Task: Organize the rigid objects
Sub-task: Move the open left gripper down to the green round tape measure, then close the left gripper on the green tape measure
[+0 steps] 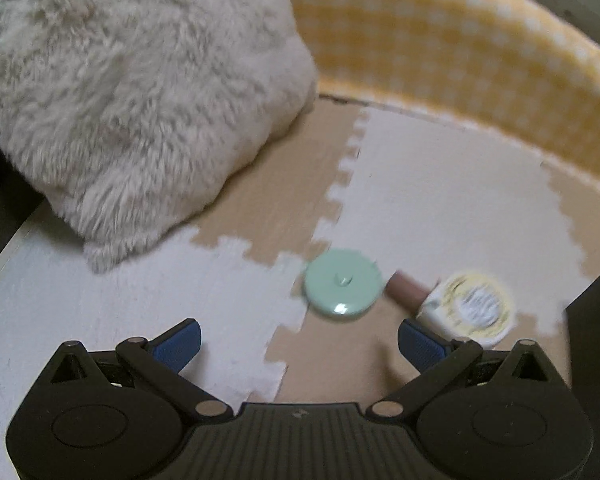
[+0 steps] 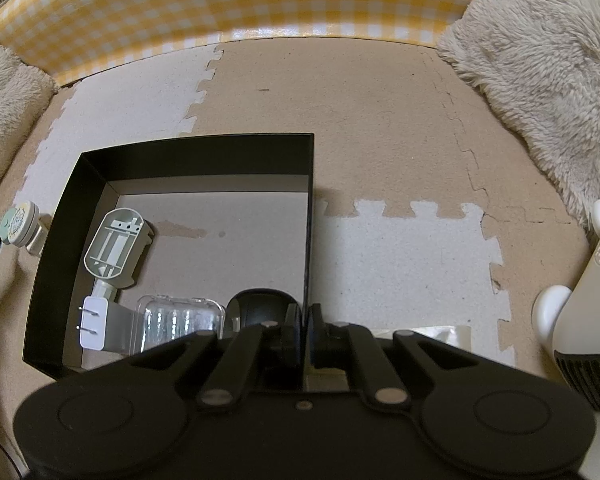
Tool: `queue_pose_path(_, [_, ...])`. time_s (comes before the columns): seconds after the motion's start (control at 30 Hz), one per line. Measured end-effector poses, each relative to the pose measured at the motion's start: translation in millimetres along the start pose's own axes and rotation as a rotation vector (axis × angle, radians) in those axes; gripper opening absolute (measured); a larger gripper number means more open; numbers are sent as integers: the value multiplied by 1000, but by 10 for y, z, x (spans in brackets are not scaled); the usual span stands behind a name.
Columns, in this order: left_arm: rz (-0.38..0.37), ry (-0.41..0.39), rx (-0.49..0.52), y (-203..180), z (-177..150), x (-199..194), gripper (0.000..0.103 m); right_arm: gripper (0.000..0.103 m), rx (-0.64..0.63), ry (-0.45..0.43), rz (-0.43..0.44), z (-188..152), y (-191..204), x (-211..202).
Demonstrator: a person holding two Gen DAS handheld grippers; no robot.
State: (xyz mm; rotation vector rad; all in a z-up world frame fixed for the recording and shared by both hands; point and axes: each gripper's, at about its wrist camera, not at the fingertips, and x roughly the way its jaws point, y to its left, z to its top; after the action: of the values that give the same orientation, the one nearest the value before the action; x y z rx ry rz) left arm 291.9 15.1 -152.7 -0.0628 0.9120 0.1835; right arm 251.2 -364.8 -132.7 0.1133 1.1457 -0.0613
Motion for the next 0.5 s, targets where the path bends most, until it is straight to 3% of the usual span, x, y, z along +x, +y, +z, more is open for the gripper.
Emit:
queue_pose_path(0.37, [-55,-64,16,-63,-71,184,103,5,-8,-1,-5,6,21,-5])
queue_pose_path(0.5, [-51,-92,8,-51,-6,246,89,4,-10,-1,-6,6,26,-3])
